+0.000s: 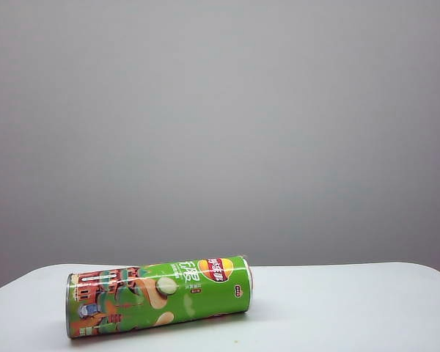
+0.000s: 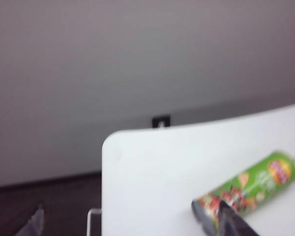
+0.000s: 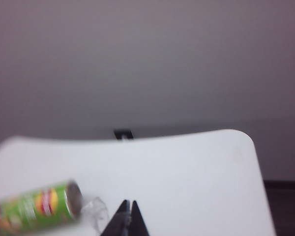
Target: Pick up the green tub of chips from the desk, push the transparent container that's holding the chips and has slipped out back in, and finally put the chips back on the desk.
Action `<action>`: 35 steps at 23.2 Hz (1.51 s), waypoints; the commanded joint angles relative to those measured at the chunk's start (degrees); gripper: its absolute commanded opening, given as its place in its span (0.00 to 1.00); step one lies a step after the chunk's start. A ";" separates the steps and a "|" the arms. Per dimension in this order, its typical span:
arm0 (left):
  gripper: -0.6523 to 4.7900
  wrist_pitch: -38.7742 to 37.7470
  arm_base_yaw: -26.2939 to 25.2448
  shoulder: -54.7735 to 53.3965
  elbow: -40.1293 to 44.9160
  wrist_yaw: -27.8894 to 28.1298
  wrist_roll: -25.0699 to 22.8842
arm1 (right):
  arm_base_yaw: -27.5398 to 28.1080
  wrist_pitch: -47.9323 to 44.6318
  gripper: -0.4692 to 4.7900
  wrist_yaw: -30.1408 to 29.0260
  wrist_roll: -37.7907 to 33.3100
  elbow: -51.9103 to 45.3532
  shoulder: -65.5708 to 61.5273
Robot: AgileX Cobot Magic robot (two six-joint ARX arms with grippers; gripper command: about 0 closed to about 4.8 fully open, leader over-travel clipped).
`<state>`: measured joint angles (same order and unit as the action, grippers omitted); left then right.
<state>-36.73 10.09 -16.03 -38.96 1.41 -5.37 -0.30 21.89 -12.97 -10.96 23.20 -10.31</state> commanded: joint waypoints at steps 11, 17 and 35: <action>0.99 24.48 -0.02 10.45 20.35 -2.82 6.03 | -0.02 -16.44 0.08 1.53 -6.97 -16.41 6.51; 0.77 26.99 -0.02 15.93 25.77 -1.40 5.81 | -0.04 -18.49 0.08 1.55 -3.76 -16.98 7.80; 0.11 27.32 -0.11 15.98 36.98 3.67 -0.55 | -0.02 -16.13 0.11 2.80 -4.02 -23.15 9.42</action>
<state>-8.75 10.07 -0.05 -2.24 3.86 -4.60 -0.32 5.96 -10.24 -14.98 0.45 -0.91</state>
